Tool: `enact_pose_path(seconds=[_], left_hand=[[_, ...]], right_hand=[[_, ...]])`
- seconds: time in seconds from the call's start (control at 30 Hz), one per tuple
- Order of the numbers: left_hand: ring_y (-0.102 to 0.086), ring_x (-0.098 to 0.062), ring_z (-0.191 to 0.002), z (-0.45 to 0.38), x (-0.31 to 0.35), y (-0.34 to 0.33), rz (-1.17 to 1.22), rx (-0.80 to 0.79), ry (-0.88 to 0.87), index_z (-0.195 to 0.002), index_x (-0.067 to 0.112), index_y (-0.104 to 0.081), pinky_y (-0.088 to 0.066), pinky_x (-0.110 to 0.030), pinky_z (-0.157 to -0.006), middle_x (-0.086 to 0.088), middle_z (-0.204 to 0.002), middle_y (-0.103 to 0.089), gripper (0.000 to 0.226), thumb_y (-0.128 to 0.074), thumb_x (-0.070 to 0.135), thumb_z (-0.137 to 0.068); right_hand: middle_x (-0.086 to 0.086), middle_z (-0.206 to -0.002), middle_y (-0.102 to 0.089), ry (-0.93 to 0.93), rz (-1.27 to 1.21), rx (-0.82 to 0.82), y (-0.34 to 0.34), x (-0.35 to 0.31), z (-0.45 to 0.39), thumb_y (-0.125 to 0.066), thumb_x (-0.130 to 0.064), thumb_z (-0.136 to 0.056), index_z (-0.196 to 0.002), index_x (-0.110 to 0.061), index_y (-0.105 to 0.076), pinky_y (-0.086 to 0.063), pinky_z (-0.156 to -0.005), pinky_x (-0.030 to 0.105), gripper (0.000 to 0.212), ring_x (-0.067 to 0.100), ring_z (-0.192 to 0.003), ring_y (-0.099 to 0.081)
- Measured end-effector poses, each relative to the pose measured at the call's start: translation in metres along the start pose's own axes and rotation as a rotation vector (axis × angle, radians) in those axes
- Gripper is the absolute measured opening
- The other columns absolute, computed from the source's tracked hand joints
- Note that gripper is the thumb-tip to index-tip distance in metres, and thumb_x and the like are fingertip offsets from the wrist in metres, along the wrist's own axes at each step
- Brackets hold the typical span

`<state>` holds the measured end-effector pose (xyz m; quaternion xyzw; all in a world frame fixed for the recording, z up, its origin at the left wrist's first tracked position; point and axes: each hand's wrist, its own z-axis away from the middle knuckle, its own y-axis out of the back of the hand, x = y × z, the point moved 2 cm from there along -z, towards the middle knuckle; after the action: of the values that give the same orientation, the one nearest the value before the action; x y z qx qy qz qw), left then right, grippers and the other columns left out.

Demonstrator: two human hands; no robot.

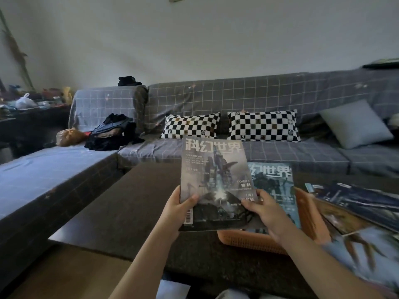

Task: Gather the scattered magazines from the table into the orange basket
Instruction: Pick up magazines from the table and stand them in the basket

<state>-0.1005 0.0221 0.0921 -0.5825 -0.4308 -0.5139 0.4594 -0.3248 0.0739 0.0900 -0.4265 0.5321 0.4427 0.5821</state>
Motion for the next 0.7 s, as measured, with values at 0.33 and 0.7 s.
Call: enact_pose_path(seconds=[0.33, 0.7], left_hand=[[-0.07, -0.014, -0.097, -0.043, -0.041, -0.1, -0.133, -0.148, 0.075, -0.125, 0.029, -0.05, -0.06, -0.033, -0.078, 0.005, -0.112, -0.07, 0.041, -0.065, 0.016, -0.089], [-0.058, -0.006, -0.109, -0.056, -0.065, -0.126, -0.657, 0.019, -0.11, -0.132, 0.032, -0.048, -0.052, -0.036, -0.094, 0.014, -0.124, -0.061, 0.058, -0.074, 0.027, -0.081]], right_hand=[[-0.008, -0.085, -0.054, -0.012, 0.261, 0.288, 0.096, 0.024, -0.012, -0.067, -0.02, -0.085, -0.109, -0.017, -0.053, -0.05, -0.055, 0.01, 0.028, -0.005, -0.069, -0.06], [0.004, -0.107, -0.06, -0.056, 0.743, 0.402, 0.106, 0.046, -0.025, -0.06, -0.031, -0.086, -0.124, -0.014, -0.048, -0.036, -0.071, 0.026, 0.044, 0.019, -0.089, -0.056]])
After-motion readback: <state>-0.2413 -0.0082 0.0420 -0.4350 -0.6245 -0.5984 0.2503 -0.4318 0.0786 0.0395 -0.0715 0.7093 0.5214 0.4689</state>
